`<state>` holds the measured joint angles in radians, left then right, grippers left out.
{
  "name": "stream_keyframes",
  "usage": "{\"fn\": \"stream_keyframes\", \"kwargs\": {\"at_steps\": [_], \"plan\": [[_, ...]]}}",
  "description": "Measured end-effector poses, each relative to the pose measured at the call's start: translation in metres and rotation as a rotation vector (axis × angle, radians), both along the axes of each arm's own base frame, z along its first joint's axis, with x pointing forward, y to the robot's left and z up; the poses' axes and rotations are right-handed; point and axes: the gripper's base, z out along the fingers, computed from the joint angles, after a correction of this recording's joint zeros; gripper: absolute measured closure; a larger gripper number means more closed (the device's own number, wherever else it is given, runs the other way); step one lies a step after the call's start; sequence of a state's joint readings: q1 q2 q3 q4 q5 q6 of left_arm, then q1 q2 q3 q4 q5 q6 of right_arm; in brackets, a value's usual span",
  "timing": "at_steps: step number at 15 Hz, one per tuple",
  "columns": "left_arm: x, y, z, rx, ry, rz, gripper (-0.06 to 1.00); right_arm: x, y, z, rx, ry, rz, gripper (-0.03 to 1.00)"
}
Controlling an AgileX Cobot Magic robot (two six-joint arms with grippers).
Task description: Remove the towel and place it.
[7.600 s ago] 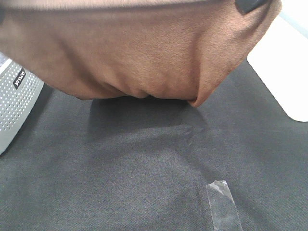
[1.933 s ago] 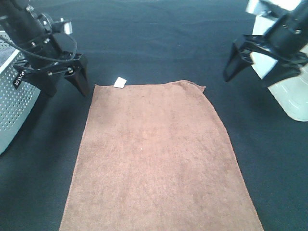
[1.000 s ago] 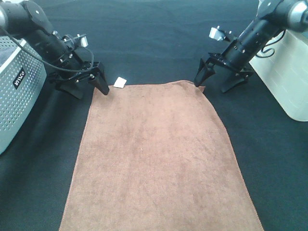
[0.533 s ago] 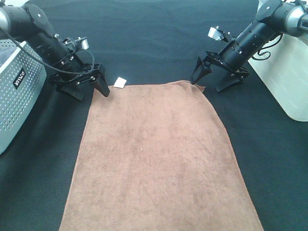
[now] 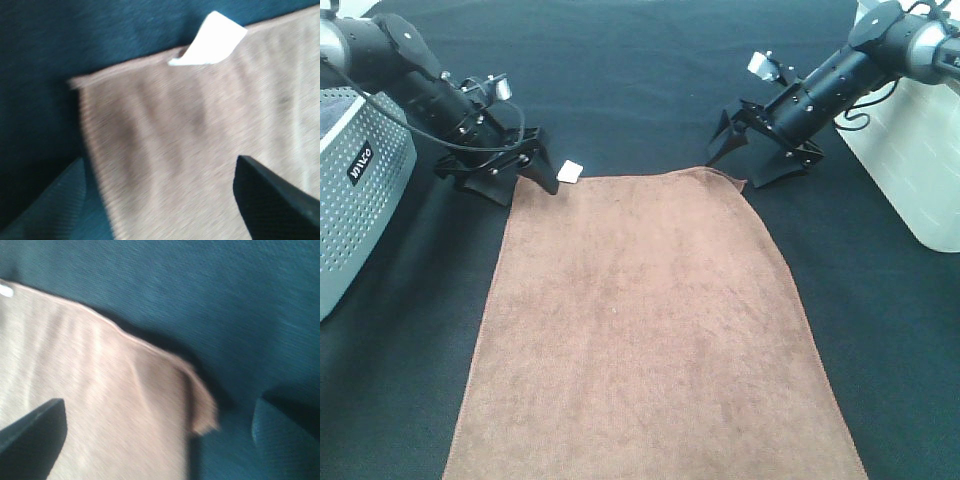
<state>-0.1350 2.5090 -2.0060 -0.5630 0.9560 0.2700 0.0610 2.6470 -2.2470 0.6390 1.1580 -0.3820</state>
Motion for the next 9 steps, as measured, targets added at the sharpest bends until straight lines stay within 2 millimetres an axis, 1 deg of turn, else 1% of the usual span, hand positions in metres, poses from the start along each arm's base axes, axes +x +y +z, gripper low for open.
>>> {"fn": "stream_keyframes", "kwargs": {"at_steps": [1,2,3,6,8,9], "plan": [[0.001,-0.005,-0.002,-0.018,-0.007,0.008,0.19,-0.001,0.013,-0.001,-0.001,-0.012,0.016,0.04],[0.002,-0.008,-0.002,-0.024,-0.012,0.008,0.19,-0.001,0.019,-0.002,-0.006,-0.021,0.025,0.04],[0.003,-0.009,-0.001,-0.028,-0.015,0.01,0.19,-0.002,0.024,-0.002,-0.021,-0.027,0.038,0.04],[0.004,-0.009,-0.002,-0.037,-0.023,0.023,0.23,-0.003,0.028,-0.002,-0.068,-0.041,0.067,0.04],[0.005,-0.009,-0.004,-0.035,-0.03,0.03,0.29,-0.003,0.028,-0.003,-0.075,-0.042,0.071,0.05],[0.006,-0.008,-0.005,-0.029,-0.036,0.031,0.36,-0.003,0.029,-0.003,-0.088,-0.046,0.079,0.08]]}}
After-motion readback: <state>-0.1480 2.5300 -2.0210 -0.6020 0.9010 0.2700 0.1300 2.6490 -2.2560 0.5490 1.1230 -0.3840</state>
